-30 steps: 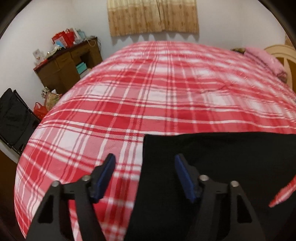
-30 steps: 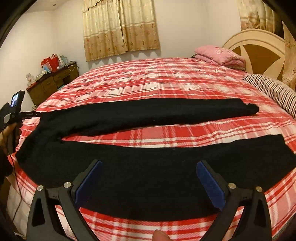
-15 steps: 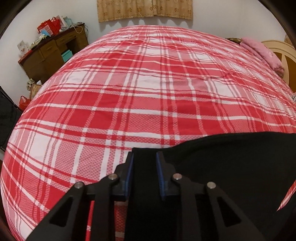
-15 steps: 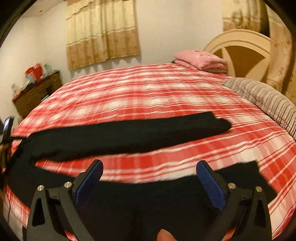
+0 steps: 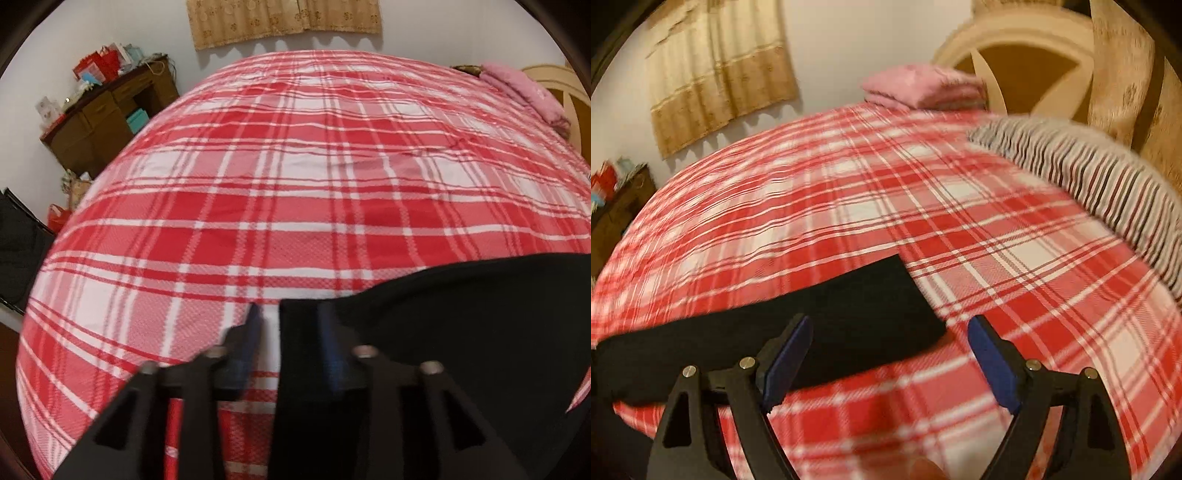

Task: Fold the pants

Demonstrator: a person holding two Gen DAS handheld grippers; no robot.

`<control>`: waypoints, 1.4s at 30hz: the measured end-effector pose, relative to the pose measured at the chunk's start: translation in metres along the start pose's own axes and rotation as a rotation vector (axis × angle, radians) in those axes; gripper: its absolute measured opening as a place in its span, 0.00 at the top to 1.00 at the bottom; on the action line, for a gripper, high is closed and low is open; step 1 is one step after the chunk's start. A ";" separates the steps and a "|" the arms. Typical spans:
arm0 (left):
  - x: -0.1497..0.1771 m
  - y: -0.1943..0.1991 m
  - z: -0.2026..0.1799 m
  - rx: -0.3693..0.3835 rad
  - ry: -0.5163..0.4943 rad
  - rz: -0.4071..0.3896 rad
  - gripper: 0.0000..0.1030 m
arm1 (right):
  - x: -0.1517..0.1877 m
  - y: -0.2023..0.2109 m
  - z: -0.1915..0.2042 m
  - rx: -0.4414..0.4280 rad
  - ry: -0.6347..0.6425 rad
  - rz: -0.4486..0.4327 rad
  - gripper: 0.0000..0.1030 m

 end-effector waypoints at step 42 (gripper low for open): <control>0.028 0.130 0.018 0.437 0.130 -0.306 0.89 | -0.007 0.124 -0.032 -0.339 0.078 -0.215 0.97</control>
Point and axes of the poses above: each gripper's, at about its wrist camera, not at the fingertips, and y roughly against the way its jaws point, z to its left, x to its underside, the point moved 9 cm from there along -y, roughly the way its jaws point, and after that the axes turned 3 degrees about x, right-handed, at the moved point
